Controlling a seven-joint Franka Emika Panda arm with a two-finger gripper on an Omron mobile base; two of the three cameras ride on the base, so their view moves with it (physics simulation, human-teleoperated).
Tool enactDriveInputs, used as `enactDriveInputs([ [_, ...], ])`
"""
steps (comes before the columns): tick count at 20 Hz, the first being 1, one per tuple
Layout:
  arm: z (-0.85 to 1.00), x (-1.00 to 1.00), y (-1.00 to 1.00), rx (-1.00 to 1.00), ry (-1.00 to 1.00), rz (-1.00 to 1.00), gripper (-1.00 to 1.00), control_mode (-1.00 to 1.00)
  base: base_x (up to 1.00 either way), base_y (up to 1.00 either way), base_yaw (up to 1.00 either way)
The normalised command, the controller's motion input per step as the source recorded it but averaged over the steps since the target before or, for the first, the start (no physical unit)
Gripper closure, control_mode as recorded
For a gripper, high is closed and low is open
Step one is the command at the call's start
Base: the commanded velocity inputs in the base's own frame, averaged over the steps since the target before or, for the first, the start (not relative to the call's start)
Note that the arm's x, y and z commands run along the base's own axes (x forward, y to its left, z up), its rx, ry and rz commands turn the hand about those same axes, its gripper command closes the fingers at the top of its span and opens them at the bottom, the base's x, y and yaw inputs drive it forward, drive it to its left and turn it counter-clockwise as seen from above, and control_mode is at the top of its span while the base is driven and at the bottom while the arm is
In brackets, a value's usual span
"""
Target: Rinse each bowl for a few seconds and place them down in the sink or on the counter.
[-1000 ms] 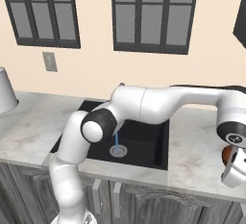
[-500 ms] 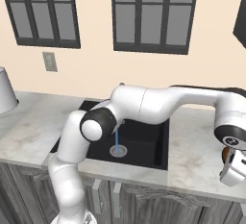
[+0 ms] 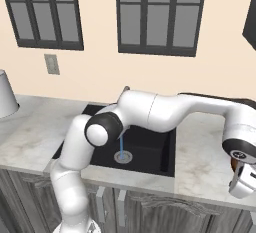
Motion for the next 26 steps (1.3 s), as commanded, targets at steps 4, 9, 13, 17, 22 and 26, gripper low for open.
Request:
enactDriveInputs([
  [4, -0.13, 0.11, -0.07, 0.00, -0.08, 0.01, -1.00, -1.00, 0.00, 0.00, 0.00],
  [9, -0.13, 0.09, -0.14, 0.00, -0.08, 0.02, -1.00, -1.00, 0.00, 0.00, 0.00],
  [13, -0.15, 0.09, -0.14, 0.00, -0.05, 0.02, -1.00, -1.00, 0.00, 0.00, 0.00],
  [17, -0.11, 0.10, -0.14, 0.00, -0.02, 0.01, -1.00, -1.00, 0.00, 0.00, 0.00],
  [22, -0.09, 0.10, -0.16, 0.00, -0.01, 0.00, -1.00, -1.00, 0.00, 0.00, 0.00],
  [26, -0.08, 0.09, -0.19, 0.00, -0.01, 0.00, -1.00, -1.00, 0.00, 0.00, 0.00],
])
